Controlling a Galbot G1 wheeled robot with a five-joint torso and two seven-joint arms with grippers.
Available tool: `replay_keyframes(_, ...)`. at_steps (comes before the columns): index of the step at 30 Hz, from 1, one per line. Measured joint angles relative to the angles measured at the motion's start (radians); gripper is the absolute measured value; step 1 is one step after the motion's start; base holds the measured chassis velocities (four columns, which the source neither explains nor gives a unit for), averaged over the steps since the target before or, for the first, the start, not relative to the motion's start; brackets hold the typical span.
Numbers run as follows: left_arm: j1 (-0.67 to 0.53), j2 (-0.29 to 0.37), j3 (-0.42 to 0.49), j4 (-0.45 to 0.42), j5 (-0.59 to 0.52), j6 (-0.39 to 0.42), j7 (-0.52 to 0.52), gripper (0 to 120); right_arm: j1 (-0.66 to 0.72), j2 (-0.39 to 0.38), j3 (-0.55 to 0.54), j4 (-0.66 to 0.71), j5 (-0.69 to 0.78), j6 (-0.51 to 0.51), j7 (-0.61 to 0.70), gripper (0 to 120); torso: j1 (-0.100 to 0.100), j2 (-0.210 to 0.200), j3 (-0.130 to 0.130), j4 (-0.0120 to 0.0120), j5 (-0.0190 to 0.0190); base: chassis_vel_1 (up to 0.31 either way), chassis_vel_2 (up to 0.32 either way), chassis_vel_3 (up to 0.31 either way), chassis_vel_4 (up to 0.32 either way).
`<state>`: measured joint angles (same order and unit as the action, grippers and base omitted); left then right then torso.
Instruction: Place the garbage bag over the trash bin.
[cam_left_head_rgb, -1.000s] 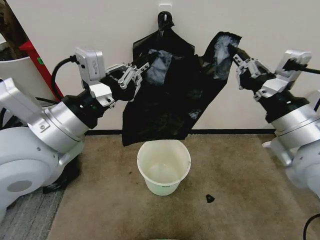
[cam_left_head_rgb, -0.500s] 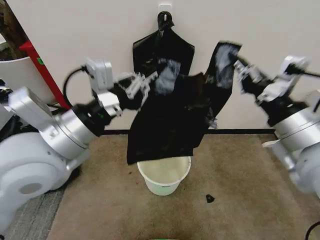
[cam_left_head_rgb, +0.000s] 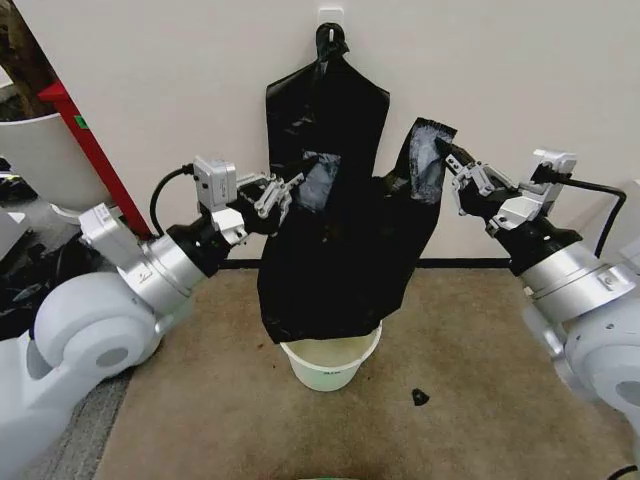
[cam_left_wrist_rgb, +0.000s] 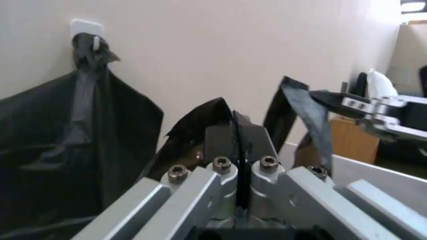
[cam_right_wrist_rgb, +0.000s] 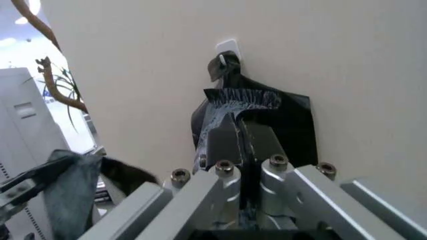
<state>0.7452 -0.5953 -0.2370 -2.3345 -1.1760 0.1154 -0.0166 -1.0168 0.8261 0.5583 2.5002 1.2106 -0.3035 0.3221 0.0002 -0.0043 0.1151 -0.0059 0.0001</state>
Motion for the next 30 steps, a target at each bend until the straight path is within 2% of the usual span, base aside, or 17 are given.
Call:
replay_keyframes(10, 0.108, -0.067, -0.009, 0.089, 0.099, -0.037, 0.029, 0, -0.114, 0.071, -0.021, 0.000, -0.066, -0.009, -0.035, 0, 0.000, 0.000, 0.000, 0.0000, -0.0002, 0.000, 0.000, 0.000, 0.000)
replay_keyframes(20, 0.247, -0.107, -0.040, 0.094, 0.174, -0.070, 0.031, 0, -0.224, 0.138, -0.082, -0.001, -0.135, -0.017, -0.070, 0, 0.000, 0.000, 0.000, -0.0001, -0.0002, 0.000, 0.000, 0.000, 0.000)
replay_keyframes(25, 0.289, -0.121, -0.048, 0.073, 0.182, -0.070, 0.024, 0, -0.219, 0.133, -0.100, -0.001, -0.130, -0.016, -0.068, 0, 0.000, 0.000, 0.000, 0.0000, 0.0000, 0.000, 0.000, 0.000, 0.000)
replay_keyframes(30, 0.270, -0.139, -0.021, 0.059, 0.179, -0.055, 0.011, 0, -0.163, 0.076, -0.063, -0.001, -0.076, -0.012, -0.045, 0, 0.000, 0.000, 0.000, 0.0002, -0.0002, 0.000, 0.000, 0.000, 0.000)
